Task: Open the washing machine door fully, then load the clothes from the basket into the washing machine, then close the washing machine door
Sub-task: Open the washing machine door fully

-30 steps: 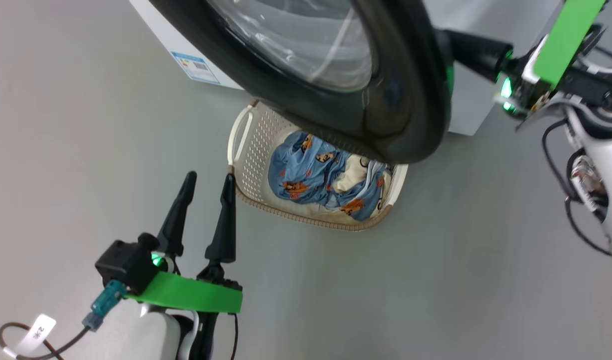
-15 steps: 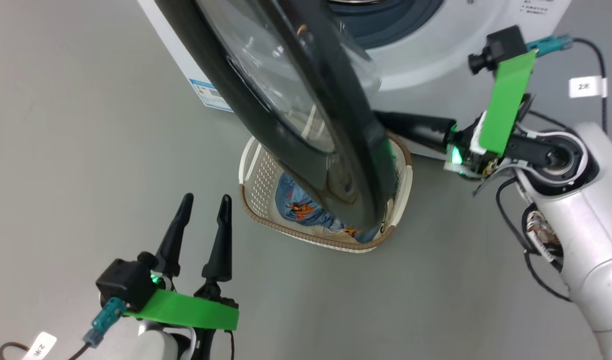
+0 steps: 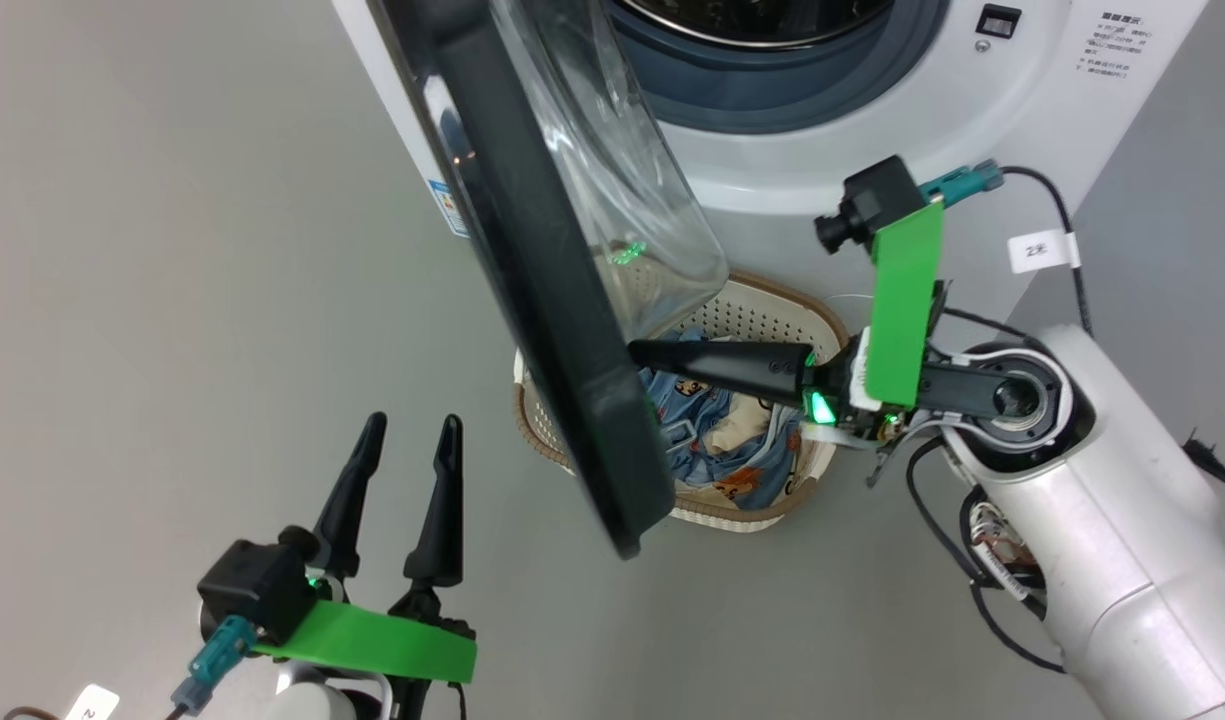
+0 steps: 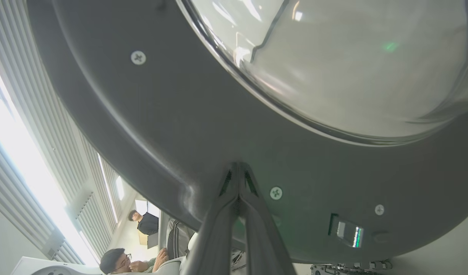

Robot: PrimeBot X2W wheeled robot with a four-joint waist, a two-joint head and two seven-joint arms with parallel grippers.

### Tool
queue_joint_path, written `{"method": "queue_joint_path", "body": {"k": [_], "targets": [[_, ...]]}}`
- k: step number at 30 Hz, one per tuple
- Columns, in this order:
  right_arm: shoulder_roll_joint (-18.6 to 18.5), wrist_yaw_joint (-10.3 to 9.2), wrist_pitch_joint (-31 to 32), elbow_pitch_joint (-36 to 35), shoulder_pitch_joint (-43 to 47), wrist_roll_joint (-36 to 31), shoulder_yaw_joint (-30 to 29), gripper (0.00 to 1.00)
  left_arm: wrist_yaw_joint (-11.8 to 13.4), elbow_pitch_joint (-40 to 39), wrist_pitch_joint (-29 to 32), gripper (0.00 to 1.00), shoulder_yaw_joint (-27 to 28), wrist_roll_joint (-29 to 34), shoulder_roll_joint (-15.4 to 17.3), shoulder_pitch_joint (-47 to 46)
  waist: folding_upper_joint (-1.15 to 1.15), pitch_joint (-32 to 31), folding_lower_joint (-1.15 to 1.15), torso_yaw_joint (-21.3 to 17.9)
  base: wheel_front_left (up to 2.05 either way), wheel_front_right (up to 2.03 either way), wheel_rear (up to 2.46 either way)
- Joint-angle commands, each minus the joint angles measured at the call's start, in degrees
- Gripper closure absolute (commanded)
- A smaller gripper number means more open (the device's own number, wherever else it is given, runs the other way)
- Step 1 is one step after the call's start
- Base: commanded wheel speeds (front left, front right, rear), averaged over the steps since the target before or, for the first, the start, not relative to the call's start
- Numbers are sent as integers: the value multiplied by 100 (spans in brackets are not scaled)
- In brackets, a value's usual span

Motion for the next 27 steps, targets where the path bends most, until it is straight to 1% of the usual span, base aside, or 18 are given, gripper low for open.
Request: {"method": "queue_joint_path", "body": {"k": [1, 6, 10, 12, 13, 14, 15, 17, 18, 19, 20, 24, 25, 27], "targets": [[193, 33, 60, -198, 106, -10, 77, 100, -13, -94, -36, 0, 193, 44, 106, 34, 0, -25, 0, 23, 0, 0, 0], [290, 33, 36, -218, 218, -67, 51, 100, -13, -58, -36, 0, 233, 78, 106, 82, 0, -141, 0, -2, 0, 0, 0], [288, 33, -169, -277, 344, -202, -84, 100, -13, -27, -36, 0, 231, 101, 153, 109, 0, -273, 0, -98, 0, 0, 0], [269, 33, -346, -320, 436, -300, -162, 96, -13, 1, -36, 0, 233, 106, 206, 119, 0, -349, 0, -178, 0, 0, 0], [261, 33, -424, -342, 492, -322, -206, 91, -13, 18, -36, 0, 237, 107, 236, 122, 0, -389, 0, -220, 0, 0, 0], [248, 33, -530, -356, 554, -355, -261, 81, -13, 32, -36, 0, 238, 111, 271, 123, 0, -432, 0, -264, 0, 0, 0], [237, 33, -640, -356, 620, -391, -310, 65, -13, 45, -36, 0, 252, 112, 305, 127, 0, -474, 0, -311, 0, 0, 0], [200, 33, -809, -376, 763, -446, -376, 59, -13, 61, -36, 0, 292, 108, 375, 141, 0, -557, 0, -410, 0, 0, 0], [171, 33, -952, -373, 838, -509, -422, 52, -13, 65, -36, 0, 317, 109, 411, 154, 0, -599, 0, -461, 0, 0, 0], [149, 33, -1110, -378, 910, -573, -463, 17, -13, 69, -36, 0, 344, 106, 443, 170, 0, -641, 0, -513, 0, 0, 0], [126, 33, -1238, -381, 990, -621, -482, 0, -13, 73, -36, 0, 369, 106, 477, 192, 0, -689, 0, -565, 0, 0, 0], [13, 33, -1699, -373, 1299, -763, -500, 0, -13, 75, -36, 0, 470, 112, 593, 332, 0, -858, 0, -783, 0, 0, 0], [13, 33, -1699, -373, 1299, -763, -500, 0, -13, 75, -36, 0, 470, 112, 593, 332, 0, -858, 0, -783, 0, 0, 0], [-60, 33, -1933, -363, 1425, -838, -491, 0, -13, 73, -36, 0, 508, 121, 641, 410, 0, -919, 0, -887, 0, 0, 0]]}}
